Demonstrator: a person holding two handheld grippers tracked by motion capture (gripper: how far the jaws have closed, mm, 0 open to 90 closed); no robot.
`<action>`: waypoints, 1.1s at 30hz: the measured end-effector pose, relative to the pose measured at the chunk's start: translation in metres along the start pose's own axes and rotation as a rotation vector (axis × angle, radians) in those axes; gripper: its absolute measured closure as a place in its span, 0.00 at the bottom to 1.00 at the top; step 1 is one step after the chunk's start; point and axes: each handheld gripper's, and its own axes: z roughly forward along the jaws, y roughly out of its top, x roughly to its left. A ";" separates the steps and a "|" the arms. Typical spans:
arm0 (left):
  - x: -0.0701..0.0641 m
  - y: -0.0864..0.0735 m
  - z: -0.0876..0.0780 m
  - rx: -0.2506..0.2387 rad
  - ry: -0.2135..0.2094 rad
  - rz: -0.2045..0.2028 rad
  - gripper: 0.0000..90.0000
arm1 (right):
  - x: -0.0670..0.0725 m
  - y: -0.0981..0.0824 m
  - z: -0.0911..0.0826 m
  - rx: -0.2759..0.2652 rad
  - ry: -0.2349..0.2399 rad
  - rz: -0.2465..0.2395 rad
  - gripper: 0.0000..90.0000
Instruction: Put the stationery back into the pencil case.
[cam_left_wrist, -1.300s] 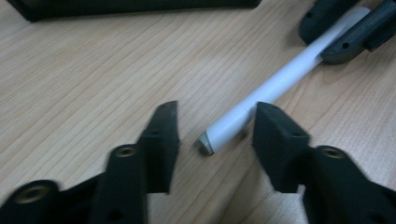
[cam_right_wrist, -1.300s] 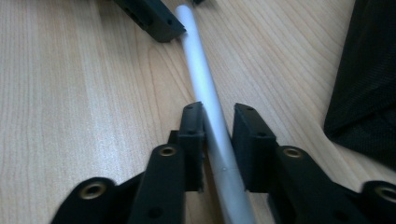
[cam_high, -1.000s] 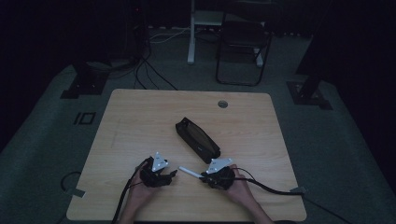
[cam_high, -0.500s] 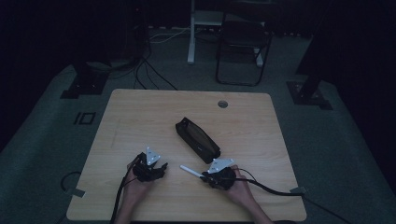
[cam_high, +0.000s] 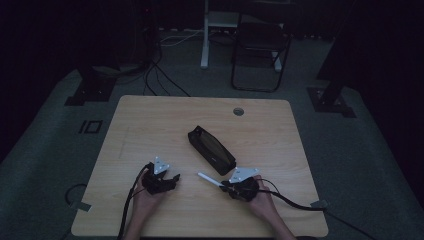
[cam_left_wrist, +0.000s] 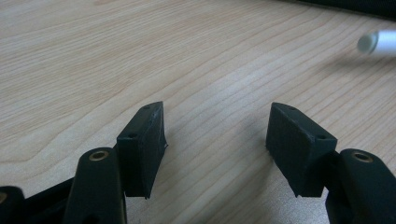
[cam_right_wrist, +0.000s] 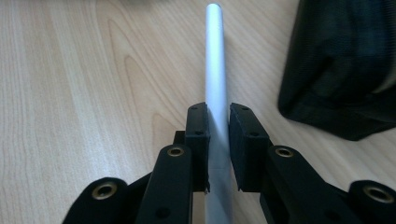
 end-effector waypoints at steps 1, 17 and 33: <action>0.000 0.000 0.000 0.000 0.000 0.000 0.42 | -0.002 0.000 -0.004 -0.004 -0.010 0.002 0.88; 0.000 0.000 0.000 0.000 0.000 -0.001 0.42 | -0.029 -0.009 -0.036 -0.035 -0.092 0.046 0.88; 0.001 0.001 0.001 0.003 0.008 -0.011 0.37 | -0.042 -0.015 -0.054 -0.058 -0.131 0.077 0.88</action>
